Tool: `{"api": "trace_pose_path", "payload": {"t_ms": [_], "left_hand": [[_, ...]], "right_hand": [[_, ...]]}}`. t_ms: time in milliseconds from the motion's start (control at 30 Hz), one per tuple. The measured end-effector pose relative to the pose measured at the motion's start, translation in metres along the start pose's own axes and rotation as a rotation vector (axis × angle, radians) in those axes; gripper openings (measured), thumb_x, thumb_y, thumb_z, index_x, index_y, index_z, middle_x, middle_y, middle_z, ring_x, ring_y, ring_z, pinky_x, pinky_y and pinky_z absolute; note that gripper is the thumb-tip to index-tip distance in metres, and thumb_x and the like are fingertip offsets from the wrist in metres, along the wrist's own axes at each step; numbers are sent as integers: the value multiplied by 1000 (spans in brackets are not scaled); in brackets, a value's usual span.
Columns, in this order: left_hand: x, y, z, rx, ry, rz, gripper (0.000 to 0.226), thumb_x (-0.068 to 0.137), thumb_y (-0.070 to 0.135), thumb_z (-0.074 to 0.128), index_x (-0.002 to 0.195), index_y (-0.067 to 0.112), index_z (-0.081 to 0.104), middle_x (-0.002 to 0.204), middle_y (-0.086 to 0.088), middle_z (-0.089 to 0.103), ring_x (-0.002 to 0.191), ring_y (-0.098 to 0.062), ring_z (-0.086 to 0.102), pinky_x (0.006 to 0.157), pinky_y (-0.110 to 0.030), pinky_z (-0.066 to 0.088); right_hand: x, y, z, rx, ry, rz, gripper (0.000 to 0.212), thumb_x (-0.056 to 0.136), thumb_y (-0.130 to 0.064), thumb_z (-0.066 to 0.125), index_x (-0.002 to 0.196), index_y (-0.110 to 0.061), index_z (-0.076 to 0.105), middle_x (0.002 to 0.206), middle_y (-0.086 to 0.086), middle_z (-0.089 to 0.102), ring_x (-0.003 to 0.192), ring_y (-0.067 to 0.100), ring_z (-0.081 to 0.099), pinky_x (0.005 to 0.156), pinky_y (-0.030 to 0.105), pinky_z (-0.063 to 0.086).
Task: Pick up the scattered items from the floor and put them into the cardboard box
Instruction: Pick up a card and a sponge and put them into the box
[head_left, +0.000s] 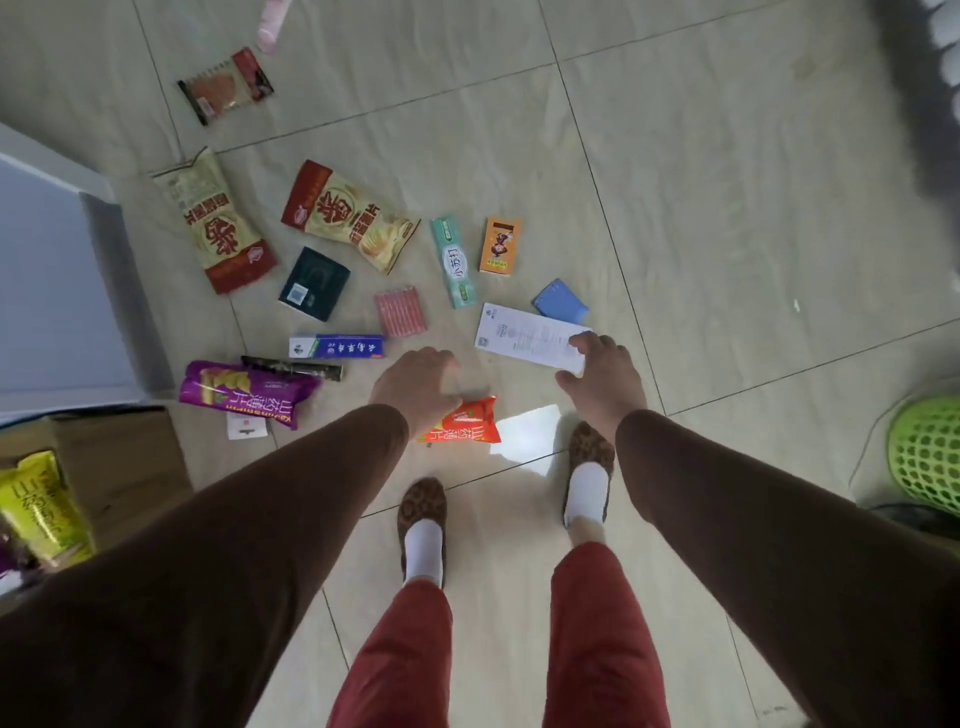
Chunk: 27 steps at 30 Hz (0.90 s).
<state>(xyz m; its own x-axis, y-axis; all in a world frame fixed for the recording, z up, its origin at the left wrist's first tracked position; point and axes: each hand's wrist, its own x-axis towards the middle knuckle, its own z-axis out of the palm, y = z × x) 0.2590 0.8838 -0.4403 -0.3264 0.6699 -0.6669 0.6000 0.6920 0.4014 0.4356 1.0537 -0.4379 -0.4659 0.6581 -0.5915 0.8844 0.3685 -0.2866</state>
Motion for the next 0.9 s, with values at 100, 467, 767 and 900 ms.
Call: {"api": "trace_pose_path", "payload": {"t_ms": [100,467,767,900], "left_hand": [[36,17,12,-7,-6,-24,54,88,42,68,136,22,52,131,-1,58,122,-20,53,104,-43,46],[203,61,94,40,75,-65,72,78,34,76,141,19,44,140,-4,49,128,-26,45,102,-41,41],[305,35,181,382,54,44,92,75,34,79,150,15,30,146,-6,44,135,-28,41,116,-40,27],[304,27,199,496,99,15,70,78,16,71,140,16,39,122,-7,60,114,-31,52,98,-42,37]], "right_hand": [[51,22,-4,10,-15,-11,50,92,-25,65,139,-15,51,131,7,56,120,27,50,96,39,44],[225,84,33,-3,-158,-25,51,90,-27,65,136,-10,48,131,13,56,119,33,56,98,46,49],[310,105,120,-145,-89,-15,65,82,-35,76,131,-8,42,126,13,53,117,35,54,90,43,48],[318,105,140,-49,-88,73,63,81,-21,78,130,-10,39,118,15,62,110,38,60,90,49,54]]}}
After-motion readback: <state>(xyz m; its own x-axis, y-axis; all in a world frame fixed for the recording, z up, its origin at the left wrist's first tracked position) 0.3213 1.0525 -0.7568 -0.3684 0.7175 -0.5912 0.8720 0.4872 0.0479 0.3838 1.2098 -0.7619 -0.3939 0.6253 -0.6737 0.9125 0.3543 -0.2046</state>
